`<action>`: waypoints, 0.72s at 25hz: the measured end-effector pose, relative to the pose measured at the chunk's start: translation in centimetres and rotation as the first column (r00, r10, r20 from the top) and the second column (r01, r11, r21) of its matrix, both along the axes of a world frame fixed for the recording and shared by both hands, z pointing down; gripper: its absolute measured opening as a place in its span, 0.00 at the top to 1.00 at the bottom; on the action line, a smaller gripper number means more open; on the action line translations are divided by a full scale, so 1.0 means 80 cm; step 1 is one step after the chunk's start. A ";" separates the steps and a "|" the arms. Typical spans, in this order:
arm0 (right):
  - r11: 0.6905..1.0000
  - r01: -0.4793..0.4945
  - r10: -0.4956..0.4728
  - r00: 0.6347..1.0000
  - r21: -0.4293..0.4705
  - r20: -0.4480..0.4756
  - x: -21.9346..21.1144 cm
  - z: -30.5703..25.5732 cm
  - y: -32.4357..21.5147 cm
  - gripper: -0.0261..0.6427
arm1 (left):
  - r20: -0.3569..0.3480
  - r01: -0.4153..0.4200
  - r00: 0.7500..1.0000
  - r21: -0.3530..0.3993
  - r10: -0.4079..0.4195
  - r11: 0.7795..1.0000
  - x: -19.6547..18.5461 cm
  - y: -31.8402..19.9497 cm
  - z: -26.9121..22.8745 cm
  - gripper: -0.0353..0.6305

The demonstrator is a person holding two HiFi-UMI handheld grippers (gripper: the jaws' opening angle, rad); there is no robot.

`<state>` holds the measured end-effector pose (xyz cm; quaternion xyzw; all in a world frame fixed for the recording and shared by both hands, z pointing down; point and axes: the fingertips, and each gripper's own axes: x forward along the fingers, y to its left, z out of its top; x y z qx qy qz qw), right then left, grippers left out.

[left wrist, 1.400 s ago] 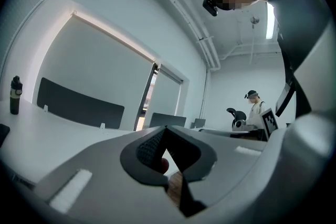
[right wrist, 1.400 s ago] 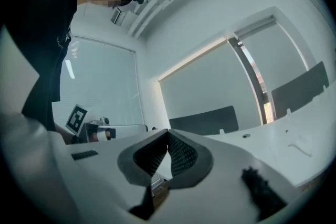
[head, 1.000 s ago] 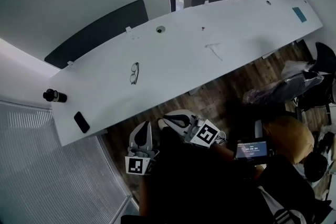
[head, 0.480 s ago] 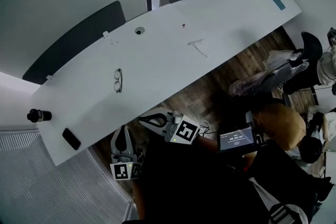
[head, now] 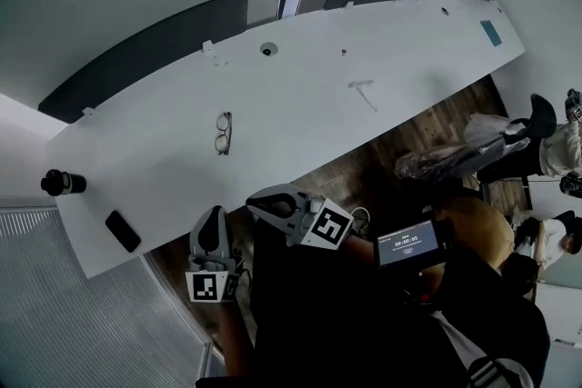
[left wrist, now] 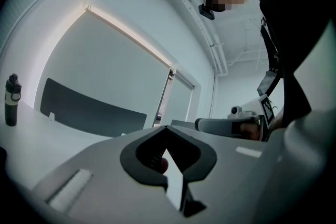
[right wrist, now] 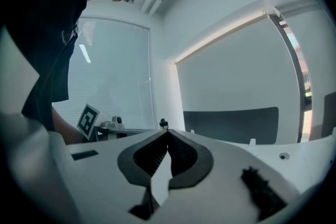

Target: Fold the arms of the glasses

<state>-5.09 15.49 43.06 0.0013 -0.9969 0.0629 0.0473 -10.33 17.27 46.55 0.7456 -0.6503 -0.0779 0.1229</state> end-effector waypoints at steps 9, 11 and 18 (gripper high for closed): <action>0.997 0.082 -0.082 0.995 0.016 0.057 -0.052 -0.019 -0.002 0.95 | -0.029 0.104 0.994 -0.012 -0.105 0.994 -0.058 -0.004 -0.001 0.94; 0.996 0.092 -0.093 0.993 0.017 0.073 -0.061 -0.020 -0.007 0.95 | -0.056 0.127 0.990 -0.008 -0.127 0.992 -0.065 -0.010 -0.003 0.94; 0.998 0.051 -0.046 0.994 -0.049 0.095 -0.059 -0.011 -0.072 0.95 | -0.054 0.141 0.988 -0.060 -0.144 0.988 -0.076 -0.044 0.028 0.94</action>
